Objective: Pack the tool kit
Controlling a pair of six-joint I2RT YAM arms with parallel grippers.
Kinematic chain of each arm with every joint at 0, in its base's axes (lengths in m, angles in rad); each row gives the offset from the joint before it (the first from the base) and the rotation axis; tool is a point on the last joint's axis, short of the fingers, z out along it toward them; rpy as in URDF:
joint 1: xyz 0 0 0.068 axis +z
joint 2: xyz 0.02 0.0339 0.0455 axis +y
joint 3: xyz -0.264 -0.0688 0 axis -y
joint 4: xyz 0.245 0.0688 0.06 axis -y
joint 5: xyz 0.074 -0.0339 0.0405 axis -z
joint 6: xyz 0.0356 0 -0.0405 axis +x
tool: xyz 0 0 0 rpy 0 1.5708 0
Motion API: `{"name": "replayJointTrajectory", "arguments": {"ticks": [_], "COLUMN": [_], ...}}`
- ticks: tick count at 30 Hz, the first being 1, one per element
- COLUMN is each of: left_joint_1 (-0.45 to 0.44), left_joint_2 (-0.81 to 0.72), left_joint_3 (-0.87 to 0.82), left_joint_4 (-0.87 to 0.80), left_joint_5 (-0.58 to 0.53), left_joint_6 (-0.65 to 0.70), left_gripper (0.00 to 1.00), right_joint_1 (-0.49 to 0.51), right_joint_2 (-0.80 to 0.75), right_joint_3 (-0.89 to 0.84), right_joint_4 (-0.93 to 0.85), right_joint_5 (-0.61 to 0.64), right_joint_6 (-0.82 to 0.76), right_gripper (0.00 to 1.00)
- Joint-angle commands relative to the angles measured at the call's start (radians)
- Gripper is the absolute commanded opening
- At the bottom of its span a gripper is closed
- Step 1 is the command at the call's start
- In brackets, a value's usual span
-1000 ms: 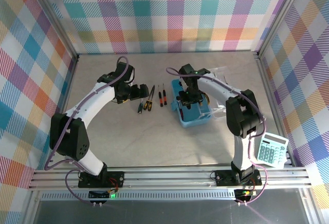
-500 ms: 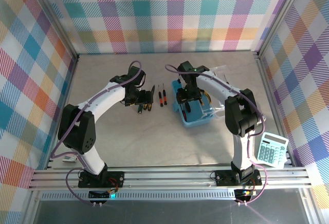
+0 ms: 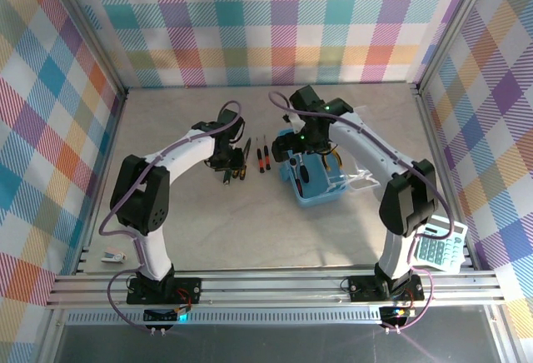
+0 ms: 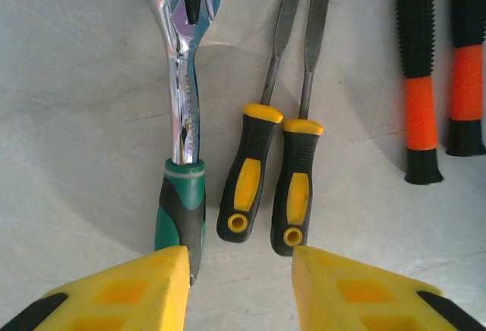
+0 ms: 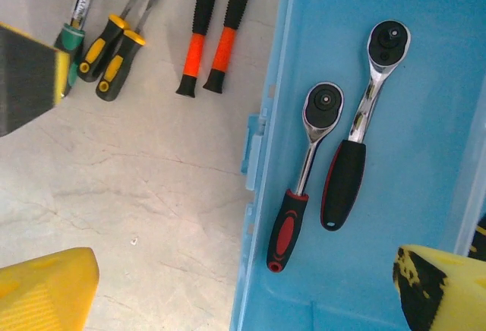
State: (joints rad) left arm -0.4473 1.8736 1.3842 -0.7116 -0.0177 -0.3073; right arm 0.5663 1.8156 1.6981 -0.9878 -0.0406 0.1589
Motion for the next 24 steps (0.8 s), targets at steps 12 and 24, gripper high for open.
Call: {"name": "replayJointTrajectory", "arguments": {"ticks": [12,24], "left_joint_1": [-0.013,-0.013], "left_joint_2": [0.138,0.202], "left_joint_3": [0.069,0.091], "left_joint_4": [0.038,0.002], "left_joint_5": [-0.071,-0.144], "left_joint_6": [0.041,0.043], "left_gripper": [0.31,0.26], "right_joint_1": [0.004,0.003], "right_joint_2": [-0.062,-0.074], "right_joint_3": [-0.027,-0.047], "right_joint_4": [-0.028,-0.026], "right_joint_5": [-0.003,0.001], "right_joint_6": [-0.01,-0.013], "right_gripper": [0.99,0.99]}}
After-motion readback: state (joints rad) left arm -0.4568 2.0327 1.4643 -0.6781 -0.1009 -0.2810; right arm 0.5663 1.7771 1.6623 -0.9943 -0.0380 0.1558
